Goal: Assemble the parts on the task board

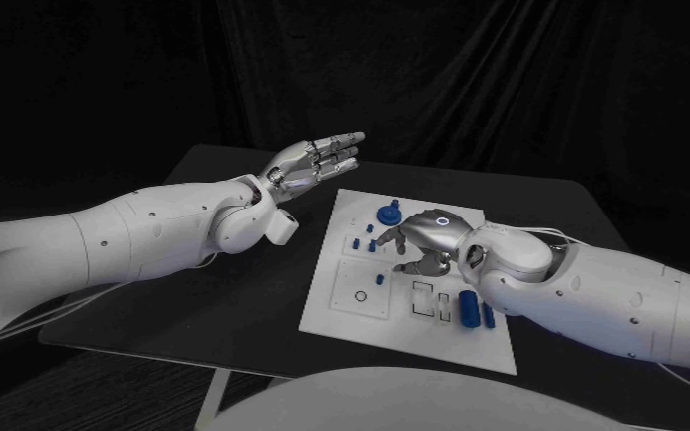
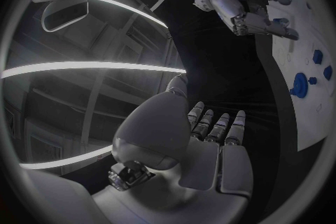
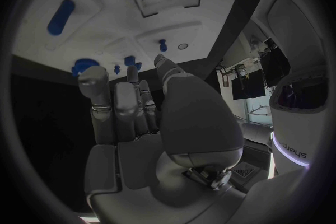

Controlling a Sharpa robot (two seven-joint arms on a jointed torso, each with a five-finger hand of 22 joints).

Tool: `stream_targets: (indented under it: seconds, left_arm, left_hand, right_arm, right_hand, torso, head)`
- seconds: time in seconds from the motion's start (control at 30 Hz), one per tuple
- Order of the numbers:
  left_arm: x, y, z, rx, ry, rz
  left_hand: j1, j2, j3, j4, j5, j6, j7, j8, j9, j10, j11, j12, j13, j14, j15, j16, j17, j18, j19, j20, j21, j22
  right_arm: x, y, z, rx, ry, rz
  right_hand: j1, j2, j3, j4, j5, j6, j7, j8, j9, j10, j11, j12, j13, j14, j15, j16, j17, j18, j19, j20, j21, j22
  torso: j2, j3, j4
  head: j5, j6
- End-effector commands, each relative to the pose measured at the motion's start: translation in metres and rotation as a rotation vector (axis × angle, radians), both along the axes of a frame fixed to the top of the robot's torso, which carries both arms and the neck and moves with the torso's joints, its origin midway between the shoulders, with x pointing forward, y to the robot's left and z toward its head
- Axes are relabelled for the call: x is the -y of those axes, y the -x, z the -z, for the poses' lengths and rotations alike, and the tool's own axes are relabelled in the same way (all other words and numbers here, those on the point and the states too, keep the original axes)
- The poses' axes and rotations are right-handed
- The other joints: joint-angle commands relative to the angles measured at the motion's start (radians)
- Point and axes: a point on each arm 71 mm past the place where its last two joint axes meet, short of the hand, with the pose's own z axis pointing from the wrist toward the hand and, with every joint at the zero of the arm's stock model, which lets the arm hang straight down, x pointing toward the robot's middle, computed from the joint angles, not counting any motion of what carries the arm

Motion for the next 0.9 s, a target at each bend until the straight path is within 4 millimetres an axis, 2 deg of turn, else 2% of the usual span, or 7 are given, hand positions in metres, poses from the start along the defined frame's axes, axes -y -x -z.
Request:
stream_targets:
  seconds: [0.03,0.23,0.4,0.47,0.6,0.77,0.9]
  left_arm:
    - [0.0,0.001,-0.003,0.028,0.045,0.002]
    - [0.001,0.0,-0.003,0.027,0.045,0.001]
    - [0.001,0.0,-0.002,0.026,0.045,0.003]
    - [0.002,0.0,-0.002,0.026,0.045,0.003]
    - [0.002,0.001,0.0,0.023,0.046,0.004]
    - [0.001,0.003,0.002,0.018,0.046,0.003]
    - [0.0,0.003,0.003,0.017,0.045,0.0]
  left_hand:
    - [0.006,0.0,0.0,-0.007,0.003,-0.001,0.006,0.006,0.001,0.001,-0.006,0.0,0.0,0.001,0.008,0.005,0.002,-0.012,-0.001,0.002,-0.001,-0.002]
    - [0.007,0.0,0.0,-0.008,0.004,-0.002,0.006,0.006,0.001,0.001,-0.006,0.0,0.001,0.002,0.008,0.005,0.002,-0.012,0.0,0.002,-0.001,-0.001]
    - [0.007,0.001,0.001,-0.009,0.006,-0.002,0.006,0.006,0.001,0.001,-0.006,0.001,0.001,0.002,0.008,0.006,0.002,-0.012,0.0,0.002,-0.001,-0.001]
    - [0.007,0.001,0.001,-0.009,0.006,-0.002,0.006,0.006,0.001,0.001,-0.006,0.001,0.001,0.002,0.008,0.006,0.002,-0.012,0.0,0.002,-0.001,-0.001]
    - [0.007,0.002,0.001,-0.009,0.007,-0.002,0.005,0.006,0.001,0.001,-0.004,0.001,0.001,0.002,0.009,0.006,0.002,-0.012,0.0,0.002,-0.001,-0.001]
    - [0.008,0.003,0.002,-0.01,0.007,-0.002,0.004,0.006,0.001,0.001,-0.004,0.001,0.001,0.002,0.009,0.005,0.002,-0.012,0.0,0.002,-0.001,0.0]
    - [0.008,0.004,0.003,-0.01,0.008,-0.002,0.004,0.006,0.001,0.001,-0.003,0.001,0.001,0.002,0.009,0.006,0.002,-0.012,0.0,0.002,-0.001,-0.001]
  right_arm:
    - [0.006,-0.007,-0.022,0.116,-0.039,0.018]
    - [0.025,-0.016,-0.051,0.171,-0.061,0.029]
    - [0.045,-0.022,-0.056,0.164,-0.043,0.057]
    - [0.054,-0.025,-0.055,0.143,-0.045,0.08]
    - [0.07,-0.027,-0.049,0.108,-0.034,0.113]
    - [0.085,-0.025,-0.034,0.053,-0.005,0.144]
    - [0.09,-0.023,-0.022,0.011,0.018,0.156]
  right_hand:
    - [-0.003,0.012,-0.01,0.006,-0.008,0.019,0.012,0.014,-0.001,-0.009,-0.001,0.01,0.005,-0.005,0.002,0.001,0.0,0.015,-0.001,0.003,-0.001,0.089]
    - [0.002,0.025,-0.011,0.01,-0.006,0.033,0.016,0.023,-0.002,-0.011,-0.003,0.017,0.01,-0.002,0.0,0.005,0.005,0.013,0.006,0.003,0.008,0.092]
    - [0.002,0.032,-0.018,0.018,-0.013,0.061,0.024,0.038,-0.002,-0.029,0.0,0.014,0.008,0.002,0.002,0.008,0.006,0.011,0.014,0.003,0.016,0.096]
    - [0.0,0.035,-0.021,0.022,-0.017,0.069,0.028,0.042,-0.002,-0.03,0.001,0.014,0.008,0.008,0.003,0.016,0.017,0.009,0.021,0.003,0.027,0.1]
    - [-0.007,0.037,-0.034,0.032,-0.024,0.105,0.049,0.059,-0.002,-0.043,0.004,0.007,0.002,0.023,0.005,0.031,0.034,0.004,0.037,0.005,0.05,0.108]
    - [-0.026,0.042,-0.052,0.049,-0.027,0.133,0.053,0.07,-0.003,-0.072,0.012,-0.014,-0.011,0.035,0.01,0.048,0.056,-0.001,0.053,0.009,0.079,0.118]
    - [-0.017,0.046,-0.059,0.045,0.01,0.158,0.053,0.079,-0.001,-0.099,0.019,-0.034,-0.024,0.031,0.015,0.047,0.05,0.0,0.051,0.014,0.071,0.117]
  torso:
    - [-0.001,-0.0008,-0.0001]
    - [0.001,0.0001,0.0006]
    - [0.001,0.0003,0.0005]
    - [0.001,0.0003,0.0]
    - [0.0,0.0,-0.0007]
    - [0.0,-0.0005,0.0003]
    - [0.002,-0.0001,-0.0007]
  head:
    - [-0.001,0.0]
    - [-0.012,0.0]
    - [-0.016,0.0]
    - [-0.015,0.0]
    - [-0.013,0.0]
    - [-0.017,0.0]
    - [-0.018,0.0]
